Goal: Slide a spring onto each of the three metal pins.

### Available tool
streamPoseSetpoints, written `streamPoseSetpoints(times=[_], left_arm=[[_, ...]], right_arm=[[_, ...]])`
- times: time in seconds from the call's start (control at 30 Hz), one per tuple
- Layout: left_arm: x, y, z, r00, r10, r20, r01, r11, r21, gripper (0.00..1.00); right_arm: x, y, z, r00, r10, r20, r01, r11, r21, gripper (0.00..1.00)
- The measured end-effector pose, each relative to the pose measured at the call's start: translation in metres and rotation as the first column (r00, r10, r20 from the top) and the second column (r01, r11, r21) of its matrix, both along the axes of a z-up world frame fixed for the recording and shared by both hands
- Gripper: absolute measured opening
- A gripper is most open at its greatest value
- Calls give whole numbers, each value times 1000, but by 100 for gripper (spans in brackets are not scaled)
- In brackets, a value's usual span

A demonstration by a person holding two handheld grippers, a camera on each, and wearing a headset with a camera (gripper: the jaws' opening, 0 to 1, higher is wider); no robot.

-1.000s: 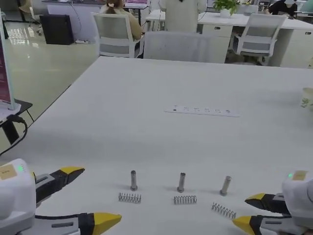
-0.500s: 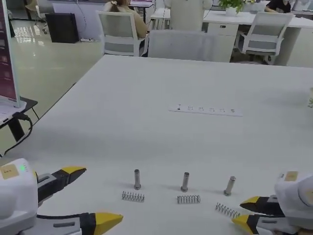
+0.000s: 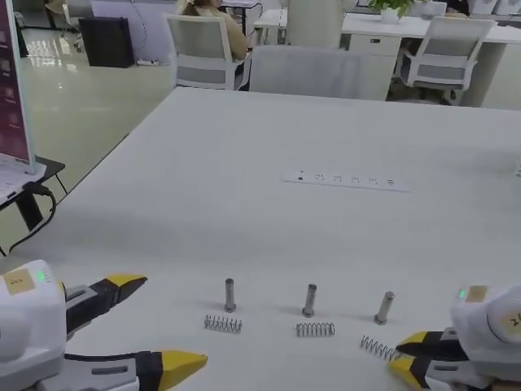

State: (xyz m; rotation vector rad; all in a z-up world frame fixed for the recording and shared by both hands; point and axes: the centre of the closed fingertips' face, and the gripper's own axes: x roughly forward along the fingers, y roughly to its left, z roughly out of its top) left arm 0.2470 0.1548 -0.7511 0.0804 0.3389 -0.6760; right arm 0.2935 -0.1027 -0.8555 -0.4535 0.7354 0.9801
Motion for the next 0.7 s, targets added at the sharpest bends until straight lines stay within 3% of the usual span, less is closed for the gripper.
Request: streamPoseSetpoints(times=[0.7], left_arm=[[-2,-5,-2,1000,-15,3,15,1000,-7,78]], right_arm=[[-4,2,0,1000,18,-13,-19,999,-32,8]])
